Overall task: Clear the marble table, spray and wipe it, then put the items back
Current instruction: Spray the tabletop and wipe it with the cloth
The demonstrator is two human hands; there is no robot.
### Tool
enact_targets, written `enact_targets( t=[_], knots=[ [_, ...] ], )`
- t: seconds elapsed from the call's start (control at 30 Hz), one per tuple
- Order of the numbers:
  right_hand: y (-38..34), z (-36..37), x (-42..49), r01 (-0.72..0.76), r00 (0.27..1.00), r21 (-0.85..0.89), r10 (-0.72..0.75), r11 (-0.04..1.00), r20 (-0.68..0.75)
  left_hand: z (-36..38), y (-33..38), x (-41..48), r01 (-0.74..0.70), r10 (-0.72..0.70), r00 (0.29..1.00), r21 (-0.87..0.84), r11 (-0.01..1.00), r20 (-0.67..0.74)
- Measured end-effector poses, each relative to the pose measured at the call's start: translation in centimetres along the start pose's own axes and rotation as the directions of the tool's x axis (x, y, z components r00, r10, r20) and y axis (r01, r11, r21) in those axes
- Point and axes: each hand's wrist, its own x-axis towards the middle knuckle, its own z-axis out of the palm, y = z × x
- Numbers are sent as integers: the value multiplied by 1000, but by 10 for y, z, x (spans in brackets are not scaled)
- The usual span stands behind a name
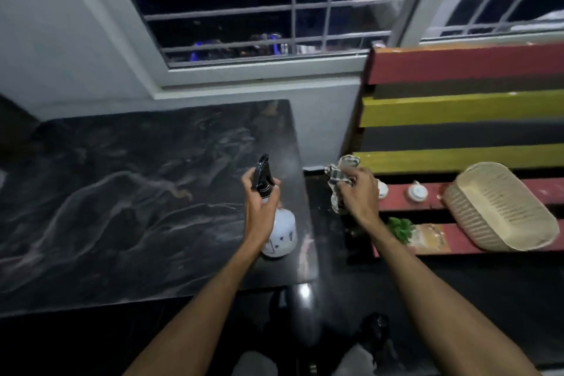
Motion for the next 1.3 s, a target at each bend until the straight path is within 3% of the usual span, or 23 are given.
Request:
enact_targets(
  t=[0.17, 0.3, 0.63, 0.87, 1.1, 1.3],
  knots=[
    [-84, 88, -25, 45, 997, -7, -45, 999, 65, -105, -14, 46, 131, -125, 989, 81, 988, -73],
    [-117, 127, -25, 68, 993, -12, -66, 998, 100, -145, -20, 82, 180, -170, 981, 117, 977, -92],
    [-130, 161, 41, 53, 999, 22, -53, 998, -2, -135, -27, 155, 211, -160, 974, 395, 894, -159],
    [-124, 178, 111, -53, 998, 33, 54, 998, -11, -123, -37, 201, 190, -162, 981, 370, 909, -106],
    [-137, 211, 156, -17, 1000, -12, 17, 1000, 10, -143, -48, 230, 202, -174, 979, 368, 907, -110],
    [-168, 264, 160, 21, 998, -196, -11, 980, 54, -192, -59, 245, 238, -193, 966, 303, 923, -170]
  ],
)
